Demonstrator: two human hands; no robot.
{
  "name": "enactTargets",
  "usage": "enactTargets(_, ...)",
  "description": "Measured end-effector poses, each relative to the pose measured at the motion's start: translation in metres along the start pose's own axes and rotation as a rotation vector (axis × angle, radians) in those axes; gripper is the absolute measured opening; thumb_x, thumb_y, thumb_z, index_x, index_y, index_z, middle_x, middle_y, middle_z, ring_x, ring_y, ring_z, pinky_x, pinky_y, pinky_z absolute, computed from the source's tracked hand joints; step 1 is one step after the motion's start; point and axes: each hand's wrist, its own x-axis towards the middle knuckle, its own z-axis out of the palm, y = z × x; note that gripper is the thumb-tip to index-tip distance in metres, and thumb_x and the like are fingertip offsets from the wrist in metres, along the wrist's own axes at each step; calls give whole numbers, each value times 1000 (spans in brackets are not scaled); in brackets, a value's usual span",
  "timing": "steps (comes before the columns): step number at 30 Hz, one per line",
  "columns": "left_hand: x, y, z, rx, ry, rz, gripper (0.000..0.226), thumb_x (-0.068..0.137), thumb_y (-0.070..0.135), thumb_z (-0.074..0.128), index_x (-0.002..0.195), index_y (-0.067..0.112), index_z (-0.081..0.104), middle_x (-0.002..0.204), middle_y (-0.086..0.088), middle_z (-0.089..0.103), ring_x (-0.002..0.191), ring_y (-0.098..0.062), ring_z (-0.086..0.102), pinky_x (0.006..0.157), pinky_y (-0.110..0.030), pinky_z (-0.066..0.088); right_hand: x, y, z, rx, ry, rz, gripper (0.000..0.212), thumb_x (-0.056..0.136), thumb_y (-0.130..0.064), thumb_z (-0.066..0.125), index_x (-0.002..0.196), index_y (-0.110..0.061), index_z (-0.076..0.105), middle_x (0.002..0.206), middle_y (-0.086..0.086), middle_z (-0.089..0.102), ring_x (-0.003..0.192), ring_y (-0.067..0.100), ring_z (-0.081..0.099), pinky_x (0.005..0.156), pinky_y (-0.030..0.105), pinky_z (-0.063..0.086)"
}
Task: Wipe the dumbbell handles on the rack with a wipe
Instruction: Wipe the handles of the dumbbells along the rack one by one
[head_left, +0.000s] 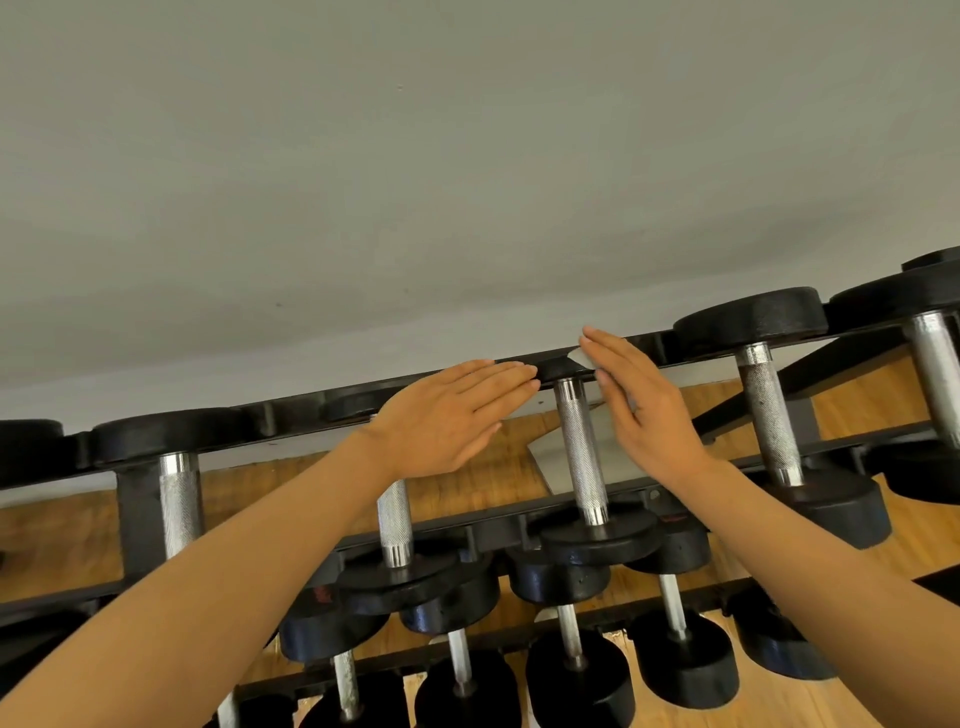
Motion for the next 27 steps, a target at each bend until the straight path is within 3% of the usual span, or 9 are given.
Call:
enactTargets(3,7,16,3,-57,67,-7,53,93,15,56,144,2,46,146,-17,50,132,-28,50,114,-36,33,0,-3,5,-12,17,-1,41,101,-9,39,142,-7,45,148,2,42,142,13,35,117,46,30)
enactTargets(6,14,30,7,-86,93,-80,59,85,9,66,141,-1,48,140,-18,54,128,-29,50,111,-38,37,-3,-2,6,-61,-26,-36,44,100,-3,39,144,-5,41,151,5,39,145,17,29,120,41,24)
enactTargets(10,12,36,7,-191,93,-170,52,94,13,46,143,-2,43,145,-19,46,133,-28,40,111,-39,38,-19,4,-8,-38,-91,1,59,92,18,45,147,-3,37,157,9,29,148,19,23,120,32,22)
enactTargets(14,12,43,6,-209,54,-218,55,96,17,40,147,-1,37,148,-20,39,136,-31,38,110,-41,41,-56,-11,-30,98,5,133,53,95,12,45,145,-3,38,155,12,34,144,18,32,117,32,29)
enactTargets(19,23,54,6,-110,44,-138,61,94,14,41,151,-2,27,160,-18,25,148,-30,21,120,-43,25,-126,-48,-28,64,-162,76,53,95,-7,38,147,-11,38,158,0,30,146,18,28,119,29,22)
enactTargets(22,26,59,6,-51,27,-164,65,92,12,52,151,-4,29,160,-18,26,149,-29,19,121,-43,24,-160,-53,-11,-55,-233,93,50,98,-13,41,148,-16,38,159,-6,27,148,17,23,119,40,20)
enactTargets(25,27,65,5,2,15,-201,73,86,7,65,150,-4,30,159,-18,28,148,-29,19,123,-37,14,-174,-58,2,-89,-229,185,61,101,-16,48,155,-24,21,163,-9,13,151,21,8,120,45,14)
enactTargets(27,32,69,2,66,24,-214,74,82,9,69,147,-4,35,154,-19,36,144,-30,23,123,-36,9,-175,-64,8,-23,-205,260,71,99,-7,50,155,-29,12,163,-13,4,151,18,0,121,38,9)
